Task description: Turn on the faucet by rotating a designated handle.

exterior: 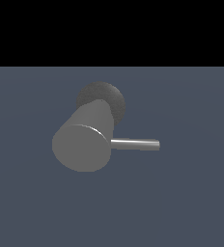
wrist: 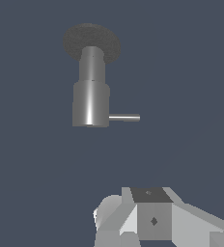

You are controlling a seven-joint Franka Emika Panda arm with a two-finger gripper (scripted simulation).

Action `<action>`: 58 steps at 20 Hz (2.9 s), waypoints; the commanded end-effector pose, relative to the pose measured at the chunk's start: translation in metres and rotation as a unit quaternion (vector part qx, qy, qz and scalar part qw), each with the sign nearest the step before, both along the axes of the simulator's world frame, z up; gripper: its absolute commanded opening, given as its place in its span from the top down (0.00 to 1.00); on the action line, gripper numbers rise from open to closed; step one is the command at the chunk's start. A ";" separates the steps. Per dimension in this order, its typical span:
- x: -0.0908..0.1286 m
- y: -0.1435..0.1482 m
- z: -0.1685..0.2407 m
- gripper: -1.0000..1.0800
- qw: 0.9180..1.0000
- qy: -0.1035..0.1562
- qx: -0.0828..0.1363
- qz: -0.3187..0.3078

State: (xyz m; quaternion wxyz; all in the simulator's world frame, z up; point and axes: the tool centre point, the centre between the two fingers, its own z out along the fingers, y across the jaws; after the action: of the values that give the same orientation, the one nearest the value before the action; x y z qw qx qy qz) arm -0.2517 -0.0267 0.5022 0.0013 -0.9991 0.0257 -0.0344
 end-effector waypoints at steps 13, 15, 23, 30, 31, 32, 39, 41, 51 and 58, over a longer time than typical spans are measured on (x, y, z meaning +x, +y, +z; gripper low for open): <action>0.001 -0.002 0.007 1.00 0.997 -0.032 0.072 0.011; 0.001 -0.003 0.010 1.00 0.994 -0.044 0.098 0.015; 0.004 -0.012 0.029 1.00 0.966 -0.112 0.231 0.032; 0.006 -0.024 0.043 1.00 0.933 -0.161 0.321 0.038; 0.006 -0.025 0.045 1.00 0.928 -0.166 0.330 0.038; 0.006 -0.027 0.046 1.00 0.924 -0.171 0.339 0.038; 0.007 -0.036 0.053 1.00 0.902 -0.196 0.384 0.038; 0.007 -0.039 0.054 1.00 0.897 -0.201 0.391 0.037; 0.009 -0.029 0.059 1.00 0.889 -0.206 0.407 0.050; 0.009 -0.016 0.061 1.00 0.890 -0.201 0.405 0.062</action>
State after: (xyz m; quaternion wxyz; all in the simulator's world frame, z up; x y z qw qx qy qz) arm -0.2425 -0.0440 0.5631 0.4132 -0.8830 -0.0241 -0.2213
